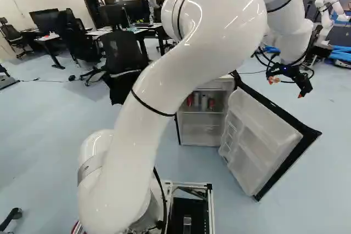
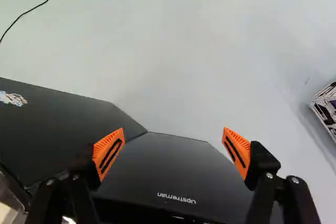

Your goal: Grab a drink from the fridge

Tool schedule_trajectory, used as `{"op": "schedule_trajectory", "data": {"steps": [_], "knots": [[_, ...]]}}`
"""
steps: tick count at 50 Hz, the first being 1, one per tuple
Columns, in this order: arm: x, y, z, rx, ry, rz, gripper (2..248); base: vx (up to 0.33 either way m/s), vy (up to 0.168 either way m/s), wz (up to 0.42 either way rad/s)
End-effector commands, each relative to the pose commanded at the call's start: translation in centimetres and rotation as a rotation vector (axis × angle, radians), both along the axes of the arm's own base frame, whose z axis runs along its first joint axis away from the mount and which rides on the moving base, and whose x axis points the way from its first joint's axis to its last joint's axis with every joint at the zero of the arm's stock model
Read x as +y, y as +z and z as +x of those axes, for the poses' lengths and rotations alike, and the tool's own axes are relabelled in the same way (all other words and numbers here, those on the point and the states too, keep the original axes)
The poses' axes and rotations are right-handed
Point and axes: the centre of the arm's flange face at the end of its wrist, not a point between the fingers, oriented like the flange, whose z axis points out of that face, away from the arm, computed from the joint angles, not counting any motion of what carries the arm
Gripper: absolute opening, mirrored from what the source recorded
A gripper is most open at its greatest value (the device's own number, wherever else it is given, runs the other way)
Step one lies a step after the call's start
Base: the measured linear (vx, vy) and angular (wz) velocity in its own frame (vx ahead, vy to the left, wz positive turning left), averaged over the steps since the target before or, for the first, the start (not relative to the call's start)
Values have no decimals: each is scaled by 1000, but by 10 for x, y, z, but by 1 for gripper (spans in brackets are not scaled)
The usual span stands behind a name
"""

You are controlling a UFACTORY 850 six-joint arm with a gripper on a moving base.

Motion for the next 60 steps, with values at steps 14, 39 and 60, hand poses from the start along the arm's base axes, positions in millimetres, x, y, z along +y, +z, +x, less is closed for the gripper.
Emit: {"op": "schedule_trajectory", "data": {"steps": [14,39,60], "knots": [[-23,-22,0,6,-17,8,247,0,0,0],[-22,-26,-1,25,-17,36,247,0,0,0],[-19,-28,-8,55,-20,81,247,0,0,0]]}}
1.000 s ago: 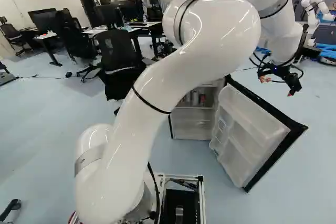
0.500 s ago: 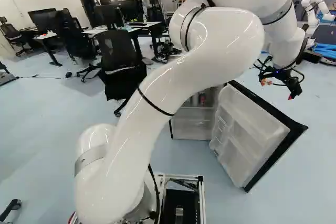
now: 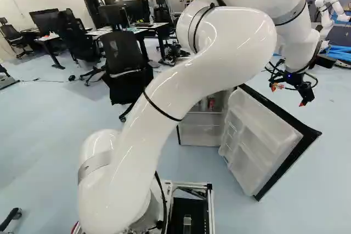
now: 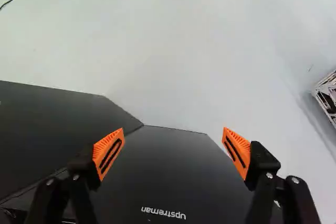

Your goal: Grab a drink from the fridge

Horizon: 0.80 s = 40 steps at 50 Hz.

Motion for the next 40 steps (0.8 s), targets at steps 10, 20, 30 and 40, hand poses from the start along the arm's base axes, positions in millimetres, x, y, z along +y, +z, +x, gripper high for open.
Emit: {"op": "schedule_trajectory", "data": {"steps": [10,20,30,40], "knots": [[2,-1,-7,19,-5,29,247,0,0,0],[6,-1,-14,41,-9,62,247,0,0,0],[10,-2,-22,62,-12,95,247,0,0,0],[17,-2,-30,85,-15,130,247,0,0,0]]}}
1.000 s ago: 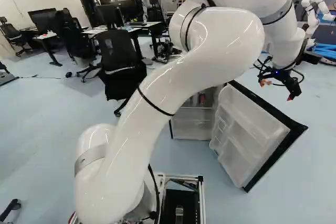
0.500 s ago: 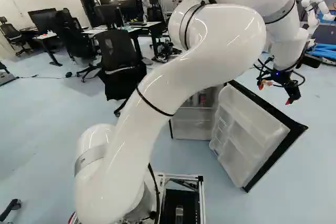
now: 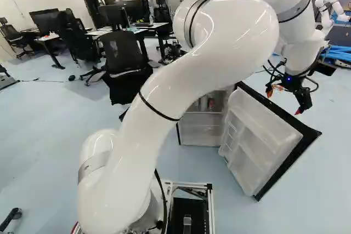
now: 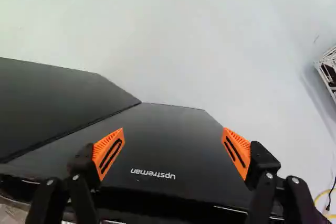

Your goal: Grab a drink from the fridge

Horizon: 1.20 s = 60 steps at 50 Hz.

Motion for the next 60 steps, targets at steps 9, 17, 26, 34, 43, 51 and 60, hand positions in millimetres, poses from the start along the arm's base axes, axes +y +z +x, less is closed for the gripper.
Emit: {"op": "schedule_trajectory", "data": {"steps": [9,17,26,34,43,51,60], "knots": [[7,0,-7,21,-1,32,247,0,0,0],[14,0,-12,38,-1,59,247,0,0,0],[24,0,-18,54,0,84,247,0,0,0],[34,0,-23,68,3,105,247,0,0,0],[46,-1,-28,82,7,126,247,0,0,0],[57,-1,-32,94,12,144,247,0,0,0],[71,-1,-37,108,18,164,247,0,0,0]]}}
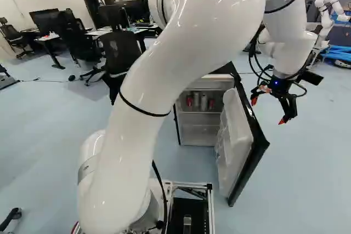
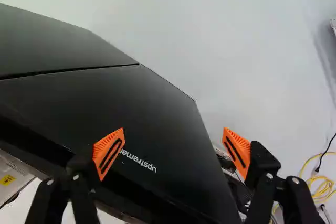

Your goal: Grab a drink from the fridge

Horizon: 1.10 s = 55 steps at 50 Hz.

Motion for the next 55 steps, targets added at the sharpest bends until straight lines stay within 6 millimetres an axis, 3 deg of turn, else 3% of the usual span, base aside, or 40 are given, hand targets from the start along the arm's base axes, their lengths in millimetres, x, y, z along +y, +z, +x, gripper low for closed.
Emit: {"op": "schedule_trajectory", "data": {"steps": [55], "knots": [[98,-3,-26,67,62,90,247,0,0,0]]}}
